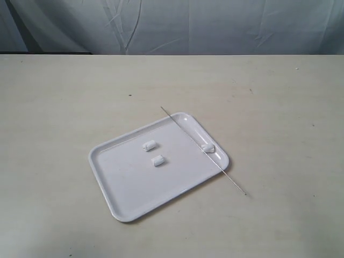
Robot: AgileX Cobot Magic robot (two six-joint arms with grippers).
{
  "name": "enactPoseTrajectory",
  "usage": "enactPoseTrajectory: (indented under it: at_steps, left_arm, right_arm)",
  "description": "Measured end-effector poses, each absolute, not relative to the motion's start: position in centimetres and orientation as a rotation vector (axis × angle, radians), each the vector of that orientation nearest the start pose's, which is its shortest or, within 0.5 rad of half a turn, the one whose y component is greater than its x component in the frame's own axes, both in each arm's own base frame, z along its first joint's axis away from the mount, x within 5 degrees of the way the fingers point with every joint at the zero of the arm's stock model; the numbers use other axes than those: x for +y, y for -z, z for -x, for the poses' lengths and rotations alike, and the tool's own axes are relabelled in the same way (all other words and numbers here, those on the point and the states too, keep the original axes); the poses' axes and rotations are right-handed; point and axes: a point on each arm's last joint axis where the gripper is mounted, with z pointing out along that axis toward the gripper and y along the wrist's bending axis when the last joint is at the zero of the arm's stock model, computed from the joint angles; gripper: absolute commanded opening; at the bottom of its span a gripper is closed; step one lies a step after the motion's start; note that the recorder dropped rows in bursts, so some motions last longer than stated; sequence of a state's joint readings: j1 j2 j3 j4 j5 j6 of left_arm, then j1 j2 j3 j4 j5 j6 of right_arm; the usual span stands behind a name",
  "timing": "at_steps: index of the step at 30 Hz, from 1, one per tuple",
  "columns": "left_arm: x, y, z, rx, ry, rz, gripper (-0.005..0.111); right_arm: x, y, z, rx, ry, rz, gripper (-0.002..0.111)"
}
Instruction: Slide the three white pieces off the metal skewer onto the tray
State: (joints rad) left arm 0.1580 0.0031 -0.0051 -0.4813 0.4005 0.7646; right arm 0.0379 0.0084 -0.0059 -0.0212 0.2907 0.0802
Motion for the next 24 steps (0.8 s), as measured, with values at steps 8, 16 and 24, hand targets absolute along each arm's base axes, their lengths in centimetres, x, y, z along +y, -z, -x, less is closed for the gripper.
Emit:
enactPoseTrajectory:
  at_steps: [8, 16, 24]
  left_arm:
    - [0.0, -18.4, -5.4, 1.822, -0.017, 0.082, 0.000]
    - [0.1, -18.4, -5.4, 1.812, 0.077, 0.240, 0.000]
    - [0.5, -18.3, -5.3, 1.812, 0.038, 0.258, 0.000]
  right_arm:
    - [-0.1, -18.5, -5.4, 1.802, 0.018, 0.008, -0.001]
    - [0.0, -18.5, -5.4, 1.802, 0.003, -0.004, -0.001]
    - [0.0, -18.5, -5.4, 1.802, -0.006, -0.010, -0.001]
